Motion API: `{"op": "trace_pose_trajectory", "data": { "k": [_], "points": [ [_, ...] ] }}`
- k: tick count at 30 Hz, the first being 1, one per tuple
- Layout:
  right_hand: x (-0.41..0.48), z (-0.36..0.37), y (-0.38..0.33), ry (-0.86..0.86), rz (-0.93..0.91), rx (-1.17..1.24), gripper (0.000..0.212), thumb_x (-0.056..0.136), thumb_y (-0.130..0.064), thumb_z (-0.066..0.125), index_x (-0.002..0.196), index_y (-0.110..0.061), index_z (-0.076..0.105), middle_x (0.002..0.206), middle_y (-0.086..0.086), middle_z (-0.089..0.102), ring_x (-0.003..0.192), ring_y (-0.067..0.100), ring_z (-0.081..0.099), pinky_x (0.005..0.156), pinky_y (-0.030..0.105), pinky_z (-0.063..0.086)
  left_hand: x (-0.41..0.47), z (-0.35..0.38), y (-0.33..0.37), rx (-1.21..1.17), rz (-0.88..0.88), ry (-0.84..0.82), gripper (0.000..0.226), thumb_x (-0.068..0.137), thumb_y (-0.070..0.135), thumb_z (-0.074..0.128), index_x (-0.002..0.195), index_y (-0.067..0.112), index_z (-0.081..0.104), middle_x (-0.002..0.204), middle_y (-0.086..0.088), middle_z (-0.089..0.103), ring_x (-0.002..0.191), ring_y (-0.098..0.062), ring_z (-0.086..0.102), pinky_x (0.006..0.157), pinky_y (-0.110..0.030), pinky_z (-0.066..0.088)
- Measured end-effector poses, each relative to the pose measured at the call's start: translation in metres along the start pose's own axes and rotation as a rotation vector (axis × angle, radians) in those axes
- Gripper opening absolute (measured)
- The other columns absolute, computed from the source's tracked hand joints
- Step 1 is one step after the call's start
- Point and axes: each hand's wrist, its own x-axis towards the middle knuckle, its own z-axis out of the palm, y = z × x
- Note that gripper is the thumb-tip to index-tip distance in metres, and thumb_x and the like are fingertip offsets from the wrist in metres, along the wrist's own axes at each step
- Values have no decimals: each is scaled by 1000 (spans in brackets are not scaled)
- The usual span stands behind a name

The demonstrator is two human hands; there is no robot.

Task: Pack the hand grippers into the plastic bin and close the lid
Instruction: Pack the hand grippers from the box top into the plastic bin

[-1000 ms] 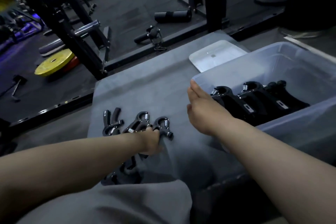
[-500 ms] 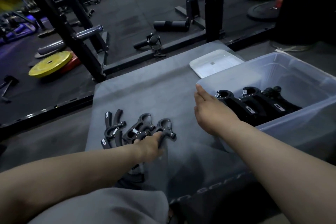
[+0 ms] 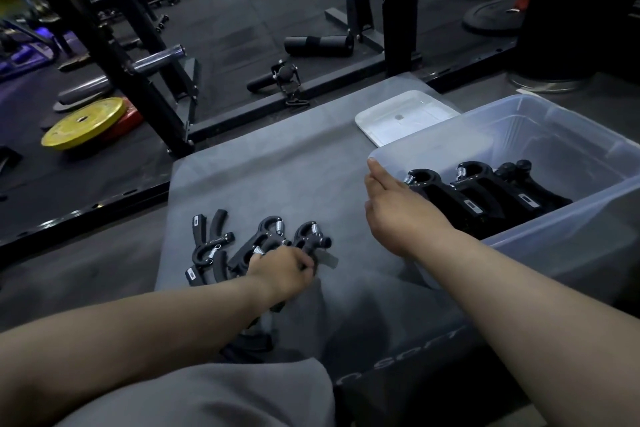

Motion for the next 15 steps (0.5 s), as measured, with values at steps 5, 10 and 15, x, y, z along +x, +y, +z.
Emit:
{"op": "trace_pose_trajectory", "data": {
  "k": [5, 10, 15],
  "points": [
    [-1, 0, 0, -6, 3, 12, 54, 103, -22, 29, 154, -9, 16, 163, -4, -13, 146, 23, 20, 111, 33, 27, 8, -9, 15, -448, -193, 167, 14, 77, 46, 53, 81, 41, 65, 65, 13, 66, 74, -17, 67, 86, -37, 53],
    [-1, 0, 1, 7, -4, 27, 54, 103, -21, 30, 154, -9, 17, 163, -4, -12, 146, 24, 20, 112, 32, 25, 25, -28, 33, -814, -283, 389, 22, 91, 21, 48, 94, 10, 67, 76, -8, 64, 69, -24, 57, 62, -29, 49],
    [0, 2, 4, 18, -14, 78, 53, 102, -17, 31, 153, -9, 18, 163, -3, -12, 146, 23, 18, 113, 32, 23, 33, -25, 46, -872, -207, 385, 16, 96, 7, 43, 105, 19, 48, 95, -8, 59, 78, -22, 57, 72, -29, 51]
  ]
}}
